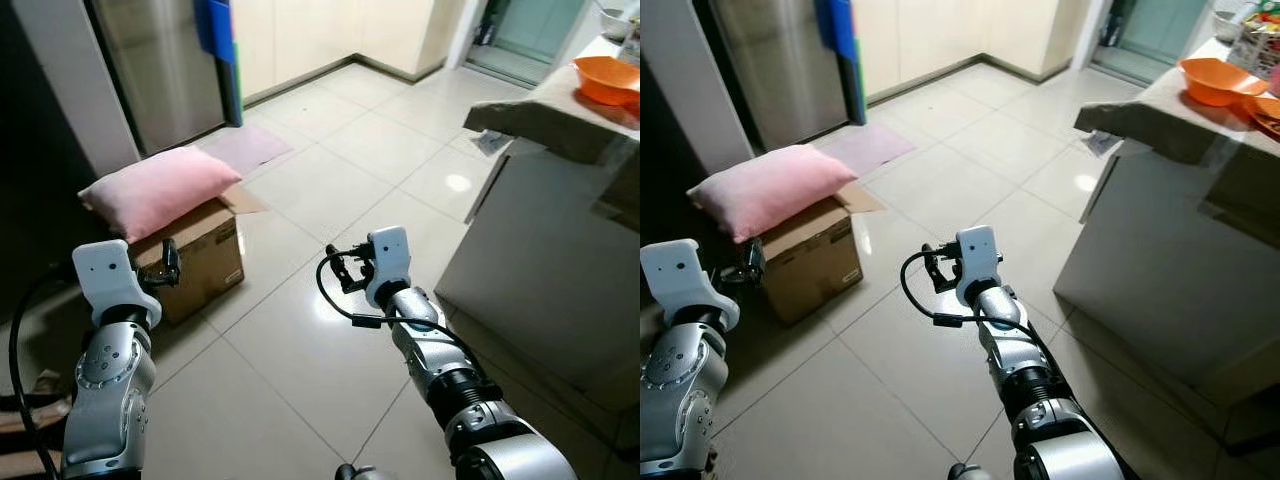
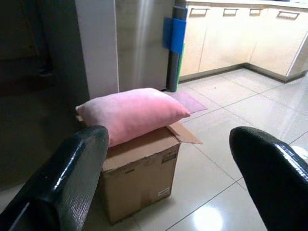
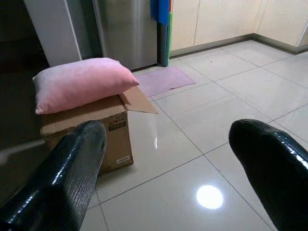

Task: Setting the table

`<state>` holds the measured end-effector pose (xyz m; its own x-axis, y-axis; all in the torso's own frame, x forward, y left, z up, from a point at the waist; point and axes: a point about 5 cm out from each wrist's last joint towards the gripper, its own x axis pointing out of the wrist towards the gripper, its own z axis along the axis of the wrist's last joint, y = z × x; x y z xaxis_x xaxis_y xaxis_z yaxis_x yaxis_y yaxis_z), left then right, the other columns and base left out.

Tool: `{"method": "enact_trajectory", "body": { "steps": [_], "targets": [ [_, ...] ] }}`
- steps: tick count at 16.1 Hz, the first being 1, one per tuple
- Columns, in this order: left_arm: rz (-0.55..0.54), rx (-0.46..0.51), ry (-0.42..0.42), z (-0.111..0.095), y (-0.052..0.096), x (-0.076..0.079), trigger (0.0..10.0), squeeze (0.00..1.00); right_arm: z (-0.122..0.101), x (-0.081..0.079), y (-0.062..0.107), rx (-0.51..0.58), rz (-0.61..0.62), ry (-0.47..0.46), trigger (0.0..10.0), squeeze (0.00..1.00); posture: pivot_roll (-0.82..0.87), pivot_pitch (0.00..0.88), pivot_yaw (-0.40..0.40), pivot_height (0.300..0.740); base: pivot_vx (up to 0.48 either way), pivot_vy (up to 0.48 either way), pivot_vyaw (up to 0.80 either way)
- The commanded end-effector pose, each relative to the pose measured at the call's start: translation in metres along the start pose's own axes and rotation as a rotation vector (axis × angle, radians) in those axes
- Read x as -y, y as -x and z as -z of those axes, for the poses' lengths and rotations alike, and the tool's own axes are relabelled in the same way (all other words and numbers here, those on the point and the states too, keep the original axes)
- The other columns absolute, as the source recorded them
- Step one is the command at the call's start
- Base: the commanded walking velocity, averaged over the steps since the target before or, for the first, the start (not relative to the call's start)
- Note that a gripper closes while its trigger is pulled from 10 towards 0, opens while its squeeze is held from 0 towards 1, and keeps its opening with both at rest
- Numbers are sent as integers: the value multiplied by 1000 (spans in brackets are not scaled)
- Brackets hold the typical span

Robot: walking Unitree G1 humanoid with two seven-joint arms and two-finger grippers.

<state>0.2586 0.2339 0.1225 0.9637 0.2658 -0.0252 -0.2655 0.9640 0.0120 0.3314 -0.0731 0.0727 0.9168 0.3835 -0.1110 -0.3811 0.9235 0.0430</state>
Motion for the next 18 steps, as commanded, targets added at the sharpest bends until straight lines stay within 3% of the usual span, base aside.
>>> {"method": "enact_trajectory", "body": {
  "steps": [1, 7, 9, 12, 18],
  "targets": [
    [9, -7, -14, 2, -1, 2, 10000, 0, -6, 3, -3, 12, 0, 5, 10000, 0, 96, 0, -31, 740, 0, 0, -744],
    [61, 3, -18, 1, -3, 16, 10000, 0, -10, 6, -4, 30, 3, 13, 10000, 0, 75, 0, -21, 740, 0, 0, -744],
    [84, 7, -41, 1, -3, 18, 10000, 0, -10, 4, -5, 33, 10, 6, 10000, 0, 73, 0, -16, 740, 0, 0, -738],
    [95, -1, -3, 2, -1, 15, 10000, 0, -8, -2, -3, 39, -15, 9, 10000, 0, 66, 0, -26, 740, 0, 0, -740],
    [123, -18, 4, 6, 2, 21, 10000, 0, -8, 5, -1, 32, -5, 12, 10000, 0, 59, 0, -32, 740, 0, 0, -742]
  ]
}}
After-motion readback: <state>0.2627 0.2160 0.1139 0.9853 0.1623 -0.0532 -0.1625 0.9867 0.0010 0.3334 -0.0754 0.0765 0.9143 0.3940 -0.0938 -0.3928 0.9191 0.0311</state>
